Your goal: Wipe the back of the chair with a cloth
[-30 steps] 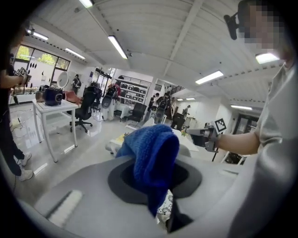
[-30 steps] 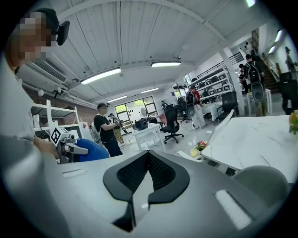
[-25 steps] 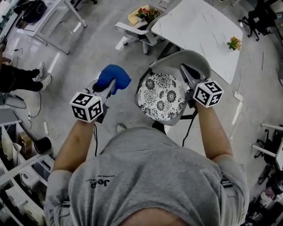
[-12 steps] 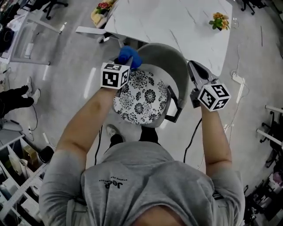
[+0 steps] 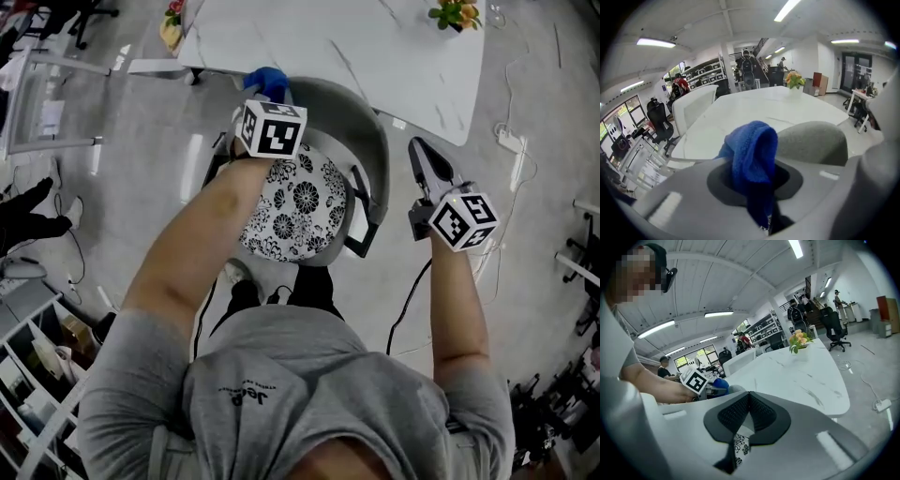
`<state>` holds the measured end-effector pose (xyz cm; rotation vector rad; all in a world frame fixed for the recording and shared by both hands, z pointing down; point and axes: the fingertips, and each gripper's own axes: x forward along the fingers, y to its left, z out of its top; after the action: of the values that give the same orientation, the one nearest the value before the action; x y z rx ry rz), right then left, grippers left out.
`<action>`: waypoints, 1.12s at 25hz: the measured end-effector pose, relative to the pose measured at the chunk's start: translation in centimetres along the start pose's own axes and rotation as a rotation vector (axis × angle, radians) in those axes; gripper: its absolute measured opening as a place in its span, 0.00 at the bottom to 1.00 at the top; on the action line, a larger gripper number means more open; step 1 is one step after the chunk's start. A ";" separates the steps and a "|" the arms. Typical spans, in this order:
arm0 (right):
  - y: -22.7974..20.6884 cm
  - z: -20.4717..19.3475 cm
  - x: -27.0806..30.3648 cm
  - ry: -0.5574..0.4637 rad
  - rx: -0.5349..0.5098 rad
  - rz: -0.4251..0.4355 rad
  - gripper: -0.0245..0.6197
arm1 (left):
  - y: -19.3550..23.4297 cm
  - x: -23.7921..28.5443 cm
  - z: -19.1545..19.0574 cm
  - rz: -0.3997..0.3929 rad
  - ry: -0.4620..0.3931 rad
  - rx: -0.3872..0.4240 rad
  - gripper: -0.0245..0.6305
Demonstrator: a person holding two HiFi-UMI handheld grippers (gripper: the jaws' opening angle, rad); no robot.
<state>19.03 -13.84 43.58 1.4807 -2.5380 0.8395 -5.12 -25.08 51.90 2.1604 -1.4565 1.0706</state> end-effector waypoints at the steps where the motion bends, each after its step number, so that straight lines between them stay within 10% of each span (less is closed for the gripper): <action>1: -0.3 -0.1 -0.3 -0.006 0.007 -0.005 0.04 | -0.1 0.0 -0.1 0.008 0.001 0.008 0.23; 10: -0.6 0.9 -1.3 -0.038 0.011 -0.009 0.04 | -1.0 -0.5 -0.2 0.004 0.011 -0.005 0.23; 18: -1.2 1.0 -1.8 -0.044 0.011 -0.016 0.04 | -7.2 0.2 0.1 -0.149 0.037 0.045 0.23; 28: -2.8 1.9 -3.6 -0.078 0.022 -0.037 0.04 | -15.5 0.3 0.3 -0.313 0.060 0.306 0.23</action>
<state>23.61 -13.04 41.91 1.5923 -2.5552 0.8235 8.89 -18.85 54.11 2.4335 -0.9324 1.2910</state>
